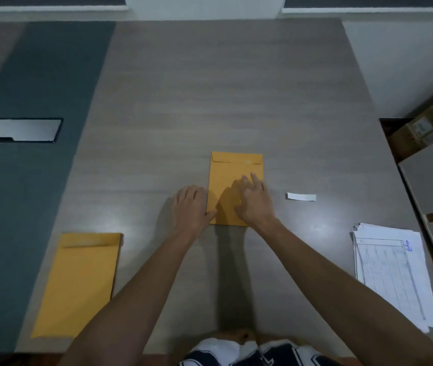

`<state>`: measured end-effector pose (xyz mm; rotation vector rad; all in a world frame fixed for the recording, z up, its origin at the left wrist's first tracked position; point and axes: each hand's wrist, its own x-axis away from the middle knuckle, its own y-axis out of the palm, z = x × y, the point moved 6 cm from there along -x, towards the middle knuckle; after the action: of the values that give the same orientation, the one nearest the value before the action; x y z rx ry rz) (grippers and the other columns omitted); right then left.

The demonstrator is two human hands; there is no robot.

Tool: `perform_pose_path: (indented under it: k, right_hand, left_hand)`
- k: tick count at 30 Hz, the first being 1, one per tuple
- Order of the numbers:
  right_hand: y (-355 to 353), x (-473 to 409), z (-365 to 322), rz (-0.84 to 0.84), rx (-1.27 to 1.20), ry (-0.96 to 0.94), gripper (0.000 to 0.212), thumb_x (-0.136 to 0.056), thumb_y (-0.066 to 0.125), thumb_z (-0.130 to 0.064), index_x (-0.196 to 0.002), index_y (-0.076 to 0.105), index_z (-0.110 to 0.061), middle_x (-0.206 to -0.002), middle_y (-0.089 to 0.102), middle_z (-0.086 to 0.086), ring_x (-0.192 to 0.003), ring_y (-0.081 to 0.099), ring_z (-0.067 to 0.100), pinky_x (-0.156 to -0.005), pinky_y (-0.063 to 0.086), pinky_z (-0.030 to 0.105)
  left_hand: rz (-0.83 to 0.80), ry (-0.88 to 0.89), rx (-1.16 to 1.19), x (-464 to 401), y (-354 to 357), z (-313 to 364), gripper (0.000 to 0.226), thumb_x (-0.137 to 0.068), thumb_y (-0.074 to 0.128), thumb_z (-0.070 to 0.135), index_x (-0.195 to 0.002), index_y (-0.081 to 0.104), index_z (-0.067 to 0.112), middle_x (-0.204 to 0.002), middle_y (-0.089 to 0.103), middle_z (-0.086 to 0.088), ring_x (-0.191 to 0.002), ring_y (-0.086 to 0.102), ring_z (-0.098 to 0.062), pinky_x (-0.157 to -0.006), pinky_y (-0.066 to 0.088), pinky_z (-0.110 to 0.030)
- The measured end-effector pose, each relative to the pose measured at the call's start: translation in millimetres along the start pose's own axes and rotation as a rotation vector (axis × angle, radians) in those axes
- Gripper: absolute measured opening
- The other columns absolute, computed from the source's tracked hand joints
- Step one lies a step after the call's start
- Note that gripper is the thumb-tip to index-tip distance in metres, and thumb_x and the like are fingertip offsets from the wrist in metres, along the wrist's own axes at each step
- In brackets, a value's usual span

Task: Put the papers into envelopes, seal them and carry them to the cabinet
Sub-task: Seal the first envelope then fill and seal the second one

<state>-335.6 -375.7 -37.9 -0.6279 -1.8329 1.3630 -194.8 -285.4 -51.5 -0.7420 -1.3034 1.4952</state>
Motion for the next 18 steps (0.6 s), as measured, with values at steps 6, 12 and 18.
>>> perform_pose_path:
  k: [6,12,18]
  right_hand:
    - [30,52,-89,0.063,-0.121,-0.229,0.052,-0.086,0.063,-0.032,-0.133,0.053,-0.012,-0.141,0.048,0.008,-0.136,0.033,0.033,-0.108,0.034,0.047]
    - [61,79,-133,0.025,-0.119,-0.291,0.051,-0.086,0.058,-0.038,-0.130,0.052,-0.013,-0.134,0.050,0.006,-0.127,0.038,0.029,-0.105,0.034,0.041]
    - [76,105,-139,0.049,-0.155,-0.258,0.050,-0.088,0.055,-0.040,-0.131,0.052,-0.014,-0.133,0.052,0.004,-0.127,0.039,0.027,-0.105,0.035,0.039]
  left_hand:
    - [0.159,-0.343,0.027,105,-14,-99,0.076,-0.084,0.070,0.045,-0.144,0.045,0.006,-0.155,0.036,-0.019,-0.145,0.028,-0.037,-0.115,0.027,-0.049]
    - [-0.017,-0.774,0.042,199,0,-178,0.093,-0.090,0.049,0.067,-0.156,0.016,0.010,-0.164,0.003,-0.017,-0.150,0.003,-0.039,-0.120,0.012,-0.055]
    - [-0.176,-0.585,0.000,226,25,-157,0.088,-0.093,0.031,0.071,-0.158,0.012,0.015,-0.166,0.001,-0.014,-0.151,-0.008,-0.037,-0.121,0.002,-0.055]
